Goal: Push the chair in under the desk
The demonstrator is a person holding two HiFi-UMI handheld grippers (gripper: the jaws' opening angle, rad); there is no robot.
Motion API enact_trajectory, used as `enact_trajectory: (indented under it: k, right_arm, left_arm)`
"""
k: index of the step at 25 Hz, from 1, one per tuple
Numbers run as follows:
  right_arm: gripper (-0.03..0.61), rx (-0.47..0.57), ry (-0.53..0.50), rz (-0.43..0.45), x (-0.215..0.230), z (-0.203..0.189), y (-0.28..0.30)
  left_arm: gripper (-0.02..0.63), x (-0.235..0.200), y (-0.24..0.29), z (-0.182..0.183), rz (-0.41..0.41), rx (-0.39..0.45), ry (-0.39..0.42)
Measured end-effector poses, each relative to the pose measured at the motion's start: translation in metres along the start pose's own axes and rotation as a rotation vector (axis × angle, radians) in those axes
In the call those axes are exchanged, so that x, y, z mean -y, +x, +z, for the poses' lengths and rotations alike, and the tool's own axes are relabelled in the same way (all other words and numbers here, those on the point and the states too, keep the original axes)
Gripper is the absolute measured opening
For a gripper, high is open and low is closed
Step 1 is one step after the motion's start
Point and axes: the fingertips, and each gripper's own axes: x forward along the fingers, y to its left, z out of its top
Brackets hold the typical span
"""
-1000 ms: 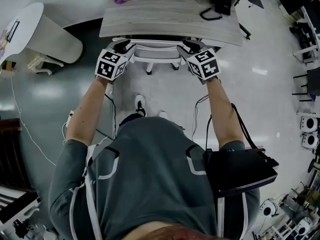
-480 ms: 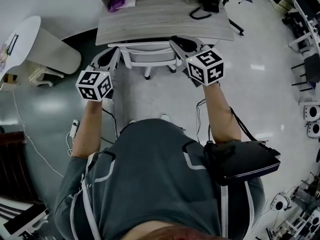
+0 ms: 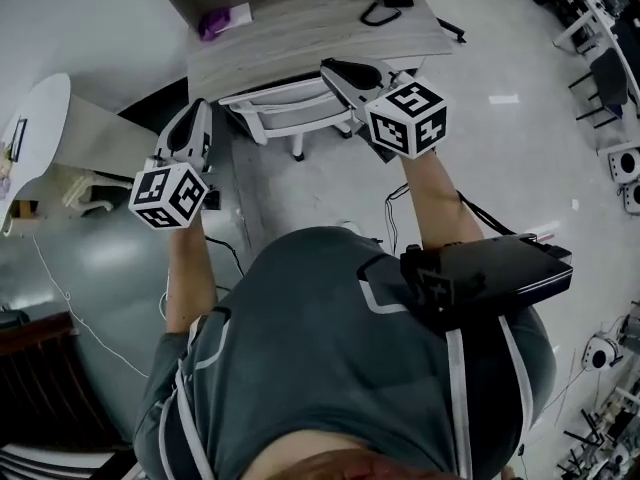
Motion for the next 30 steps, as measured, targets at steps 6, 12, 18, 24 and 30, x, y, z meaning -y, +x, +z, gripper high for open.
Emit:
enact_trajectory:
  k: [6,12,18,24,30]
  right_arm:
    - [0.032,0.054,0.052,-0.071,-0.012,0.013,0.001]
    - [0.029,0.070,0.072,-0.153,-0.016,0.014,0.002]
    - [0.028,0.069,0.082,-0.195,-0.020,0.008,-0.001]
    - [0.028,0.069,0.085,-0.214,-0.020,0.011,-0.004]
    - [0.028,0.060,0.078,-0.227,-0.020,0.009,-0.006]
  left_arm:
    - [0.009,-0.002,-0.017,0.016,0.014,0.011,0.066]
    - [0.009,-0.024,-0.027,0.018,0.102,0.007,0.079]
    - [0.008,-0.027,-0.034,0.028,0.127,0.032,0.133]
    - [0.008,-0.026,-0.030,0.031,0.119,0.015,0.153]
    - [0.008,-0.025,-0.031,0.027,0.107,0.007,0.142]
